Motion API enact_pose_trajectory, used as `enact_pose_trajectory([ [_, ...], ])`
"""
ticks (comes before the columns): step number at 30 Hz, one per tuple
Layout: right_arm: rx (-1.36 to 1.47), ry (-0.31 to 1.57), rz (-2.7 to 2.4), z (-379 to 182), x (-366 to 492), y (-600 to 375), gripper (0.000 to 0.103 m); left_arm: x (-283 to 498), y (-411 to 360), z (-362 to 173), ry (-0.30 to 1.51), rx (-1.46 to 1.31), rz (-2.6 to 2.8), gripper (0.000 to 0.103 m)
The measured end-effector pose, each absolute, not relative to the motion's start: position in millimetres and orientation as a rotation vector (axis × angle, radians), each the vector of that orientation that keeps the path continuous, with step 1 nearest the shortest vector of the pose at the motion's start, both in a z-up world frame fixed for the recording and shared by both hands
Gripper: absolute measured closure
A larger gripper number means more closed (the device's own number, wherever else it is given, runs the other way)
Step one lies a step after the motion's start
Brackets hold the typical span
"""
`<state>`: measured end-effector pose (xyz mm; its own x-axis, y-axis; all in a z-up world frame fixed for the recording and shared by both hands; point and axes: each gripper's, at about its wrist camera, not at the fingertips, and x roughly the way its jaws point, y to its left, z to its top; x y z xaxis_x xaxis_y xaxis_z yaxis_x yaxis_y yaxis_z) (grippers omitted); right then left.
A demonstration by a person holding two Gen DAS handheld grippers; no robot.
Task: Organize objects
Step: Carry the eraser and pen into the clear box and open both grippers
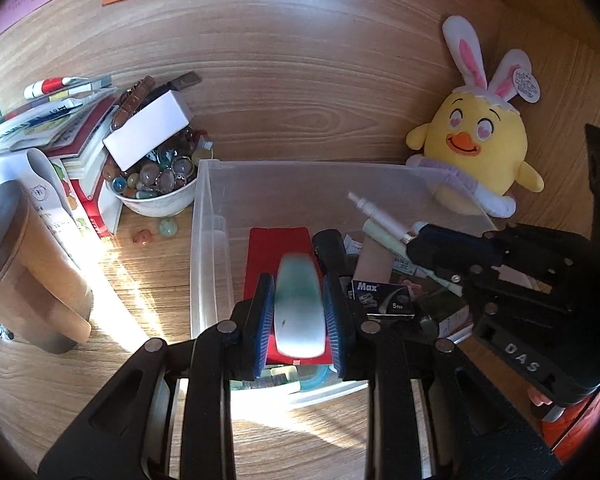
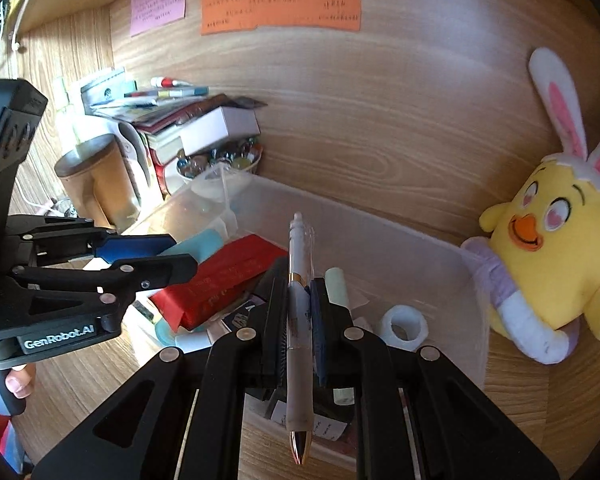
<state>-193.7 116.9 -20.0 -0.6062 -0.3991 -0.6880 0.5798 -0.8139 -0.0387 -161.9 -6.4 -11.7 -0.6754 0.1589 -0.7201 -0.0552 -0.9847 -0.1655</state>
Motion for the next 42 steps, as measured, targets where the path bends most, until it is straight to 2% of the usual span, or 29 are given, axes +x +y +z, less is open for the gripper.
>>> enact_pose_trajectory([
  [7,0.997,0.350,-2.346,-26.8,-198.3,114.4,0.091,-160.7,-5.5,-11.1,-0.189,-1.205,2.751,0.078],
  [14,0.967,0.309,-2.375,-10.3,-186.8,127.1,0.078,-147.0,-3.5,1.1,-0.178,-1.154,2.763,0.072],
  [20,0.933,0.281,-2.398,3.0,-168.3,138.3,0.071,-128.2,-0.5,13.1,-0.161,-1.084,2.790,0.056],
  [22,0.917,0.281,-2.407,5.8,-160.2,140.9,0.066,-120.0,1.8,17.3,-0.143,-1.057,2.802,0.049],
  [24,0.896,0.274,-2.425,8.8,-151.7,144.5,0.050,-112.9,3.4,20.5,-0.124,-1.034,2.817,0.042],
  [27,0.853,0.261,-2.455,13.6,-139.6,150.2,0.036,-100.6,6.7,24.3,-0.087,-0.991,2.856,0.031],
  [30,0.822,0.254,-2.480,17.7,-128.9,154.6,0.028,-89.3,7.9,26.7,-0.084,-0.944,2.883,0.014],
  [32,0.807,0.252,-2.496,19.5,-122.3,157.2,0.025,-81.7,8.1,27.7,-0.077,-0.907,2.918,0.006],
  [37,0.782,0.233,-2.539,20.0,-106.9,164.4,0.021,-68.5,13.4,27.1,-0.007,-0.876,2.945,0.004],
  [42,0.791,0.186,-2.560,13.8,-97.5,170.0,0.021,-60.3,14.3,21.8,-0.043,-0.893,2.932,0.004],
])
